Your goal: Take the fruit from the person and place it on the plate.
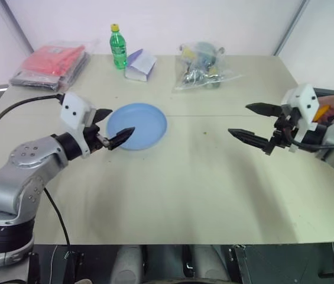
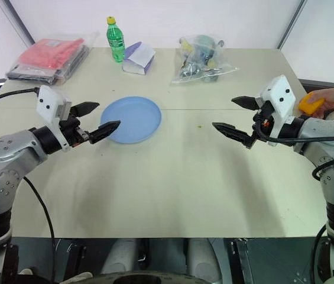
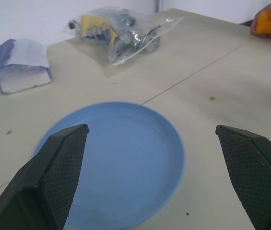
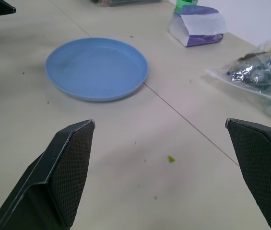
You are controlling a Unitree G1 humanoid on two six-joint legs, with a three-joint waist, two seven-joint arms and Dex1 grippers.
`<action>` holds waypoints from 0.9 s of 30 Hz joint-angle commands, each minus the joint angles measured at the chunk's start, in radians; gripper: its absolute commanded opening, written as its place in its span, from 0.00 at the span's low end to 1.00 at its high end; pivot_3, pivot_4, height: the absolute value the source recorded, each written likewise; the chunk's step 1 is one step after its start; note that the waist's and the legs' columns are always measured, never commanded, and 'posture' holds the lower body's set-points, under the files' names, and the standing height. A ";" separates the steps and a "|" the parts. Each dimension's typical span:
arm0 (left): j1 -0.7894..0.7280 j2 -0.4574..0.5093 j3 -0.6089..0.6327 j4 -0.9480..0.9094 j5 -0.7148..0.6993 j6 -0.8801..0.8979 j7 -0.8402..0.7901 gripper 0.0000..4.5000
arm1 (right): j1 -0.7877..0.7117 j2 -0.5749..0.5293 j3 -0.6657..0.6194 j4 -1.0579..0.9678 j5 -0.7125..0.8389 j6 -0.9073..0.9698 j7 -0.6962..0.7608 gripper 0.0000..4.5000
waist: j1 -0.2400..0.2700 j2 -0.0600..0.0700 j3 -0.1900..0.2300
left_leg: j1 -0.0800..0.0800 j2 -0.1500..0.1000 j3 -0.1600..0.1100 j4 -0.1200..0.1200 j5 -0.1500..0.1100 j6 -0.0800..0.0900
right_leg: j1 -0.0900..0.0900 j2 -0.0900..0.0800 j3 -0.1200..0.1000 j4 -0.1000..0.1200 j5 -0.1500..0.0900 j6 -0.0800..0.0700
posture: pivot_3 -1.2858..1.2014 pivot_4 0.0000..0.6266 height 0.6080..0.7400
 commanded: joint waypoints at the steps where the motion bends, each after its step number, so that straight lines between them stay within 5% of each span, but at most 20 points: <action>1: -0.004 0.008 0.035 -0.043 -0.007 -0.007 0.018 0.99 | -0.009 -0.001 -0.024 -0.018 0.009 -0.012 -0.011 1.00 | -0.001 0.000 0.000 | 0.000 0.000 0.000 0.000 0.000 0.000 | 0.000 0.000 0.000 0.000 0.000 0.000 | 0.52 0.24 0.93; 27: -0.034 0.028 0.010 -0.013 -0.003 -0.022 0.004 0.99 | -0.027 0.028 0.004 -0.035 0.011 -0.016 -0.049 1.00 | 0.000 0.000 0.000 | 0.000 0.000 0.000 0.000 0.000 0.000 | 0.000 0.000 0.000 0.000 0.000 0.000 | 0.52 0.24 0.93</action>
